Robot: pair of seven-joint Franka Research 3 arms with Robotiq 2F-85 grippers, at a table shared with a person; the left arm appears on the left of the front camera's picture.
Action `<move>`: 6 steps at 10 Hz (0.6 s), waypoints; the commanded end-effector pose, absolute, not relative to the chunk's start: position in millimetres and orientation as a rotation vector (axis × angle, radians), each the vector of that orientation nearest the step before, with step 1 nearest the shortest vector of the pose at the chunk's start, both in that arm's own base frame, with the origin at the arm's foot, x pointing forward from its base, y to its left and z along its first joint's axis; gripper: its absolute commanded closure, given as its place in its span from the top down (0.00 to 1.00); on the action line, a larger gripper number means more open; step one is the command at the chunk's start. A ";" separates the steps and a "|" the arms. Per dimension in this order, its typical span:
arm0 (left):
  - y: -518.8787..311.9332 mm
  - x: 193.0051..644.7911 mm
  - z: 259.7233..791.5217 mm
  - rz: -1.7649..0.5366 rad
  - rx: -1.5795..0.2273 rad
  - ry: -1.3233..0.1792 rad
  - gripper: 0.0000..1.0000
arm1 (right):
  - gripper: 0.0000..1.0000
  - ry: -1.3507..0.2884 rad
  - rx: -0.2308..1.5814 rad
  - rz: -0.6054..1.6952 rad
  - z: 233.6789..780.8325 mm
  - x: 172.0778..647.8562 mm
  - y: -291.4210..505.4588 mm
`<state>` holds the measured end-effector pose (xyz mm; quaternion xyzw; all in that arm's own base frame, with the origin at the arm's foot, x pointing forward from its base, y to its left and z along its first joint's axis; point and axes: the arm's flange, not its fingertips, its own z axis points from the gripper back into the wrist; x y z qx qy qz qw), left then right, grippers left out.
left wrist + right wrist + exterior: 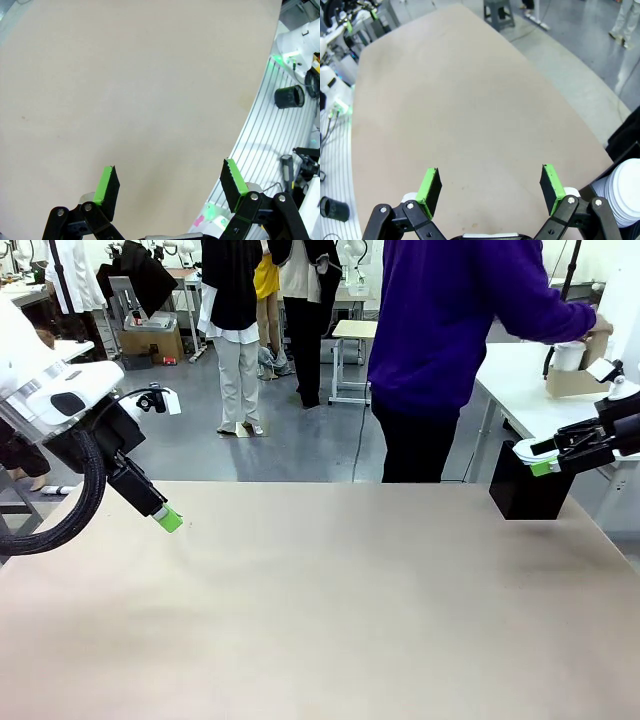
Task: Pour a drink into a cup and package it in a carrier.
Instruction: Insert the held 600 ml Paper Cup into the Cup Carrier.
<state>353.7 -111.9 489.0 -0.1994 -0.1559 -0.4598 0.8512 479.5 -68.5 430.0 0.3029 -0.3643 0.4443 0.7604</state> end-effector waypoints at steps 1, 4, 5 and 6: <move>-111.3 353.1 489.0 -0.967 -0.421 -0.322 1.00 | 1.00 -0.804 0.660 0.989 432.6 480.0 -68.8; -111.3 353.1 489.0 -0.967 -0.421 -0.322 1.00 | 1.00 -0.804 0.660 0.989 432.6 480.0 -68.8; -111.3 353.1 489.0 -0.967 -0.421 -0.322 1.00 | 1.00 -0.804 0.660 0.989 432.6 480.0 -68.8; -111.3 353.1 489.0 -0.967 -0.421 -0.322 1.00 | 1.00 -0.804 0.660 0.989 432.6 480.0 -68.8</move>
